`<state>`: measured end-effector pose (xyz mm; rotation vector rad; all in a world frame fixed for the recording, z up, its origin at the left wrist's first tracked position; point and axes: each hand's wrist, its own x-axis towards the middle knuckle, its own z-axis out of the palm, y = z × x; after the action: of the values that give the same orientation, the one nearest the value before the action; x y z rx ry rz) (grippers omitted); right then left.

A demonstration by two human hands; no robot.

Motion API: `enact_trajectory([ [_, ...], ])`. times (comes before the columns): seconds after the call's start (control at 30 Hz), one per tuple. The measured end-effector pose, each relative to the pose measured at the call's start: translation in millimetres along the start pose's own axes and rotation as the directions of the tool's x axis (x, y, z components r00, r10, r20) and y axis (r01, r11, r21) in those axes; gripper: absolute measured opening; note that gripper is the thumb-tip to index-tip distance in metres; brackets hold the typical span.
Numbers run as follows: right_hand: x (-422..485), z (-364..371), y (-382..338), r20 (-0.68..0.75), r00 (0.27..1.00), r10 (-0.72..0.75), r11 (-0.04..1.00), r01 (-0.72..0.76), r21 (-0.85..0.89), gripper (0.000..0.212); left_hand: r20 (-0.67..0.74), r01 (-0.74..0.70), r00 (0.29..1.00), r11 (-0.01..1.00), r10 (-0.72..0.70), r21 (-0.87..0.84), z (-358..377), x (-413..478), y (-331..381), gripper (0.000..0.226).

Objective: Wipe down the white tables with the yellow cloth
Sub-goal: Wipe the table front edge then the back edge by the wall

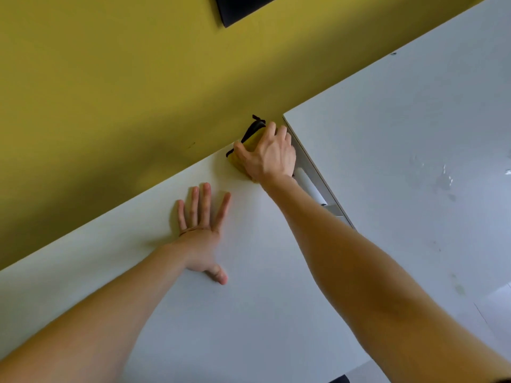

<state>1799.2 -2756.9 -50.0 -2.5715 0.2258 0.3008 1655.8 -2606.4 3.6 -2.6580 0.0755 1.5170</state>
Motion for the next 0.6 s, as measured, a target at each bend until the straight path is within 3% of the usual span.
enact_trajectory([
  [0.1,-32.3,-10.8,35.0,-0.005,1.000,0.028,0.997,-0.027,0.075,0.064,0.004,-0.004,1.000,1.000,0.004,-0.014,-0.7,-3.5,-0.9,0.189],
  [0.23,-118.5,-30.1,90.0,-0.050,0.998,0.034,0.999,-0.035,-0.033,0.060,0.002,-0.045,0.999,0.999,0.045,-0.031,-1.7,-4.6,-4.6,0.189],
  [0.33,-86.3,-24.0,67.5,0.009,0.999,0.040,0.994,-0.039,-0.103,0.054,0.017,-0.027,0.999,0.999,0.027,-0.030,-2.8,-5.1,-2.8,0.189],
  [0.47,10.6,-11.4,-0.6,0.080,0.997,-0.022,0.999,0.025,-0.033,0.059,0.011,0.001,1.000,1.000,-0.001,-0.002,-2.2,-2.4,-0.8,0.189],
  [0.6,-18.7,-18.1,25.7,0.045,0.999,-0.031,0.998,0.029,0.054,0.064,0.012,-0.003,1.000,1.000,0.003,-0.014,-1.7,-4.3,-1.2,0.188],
])
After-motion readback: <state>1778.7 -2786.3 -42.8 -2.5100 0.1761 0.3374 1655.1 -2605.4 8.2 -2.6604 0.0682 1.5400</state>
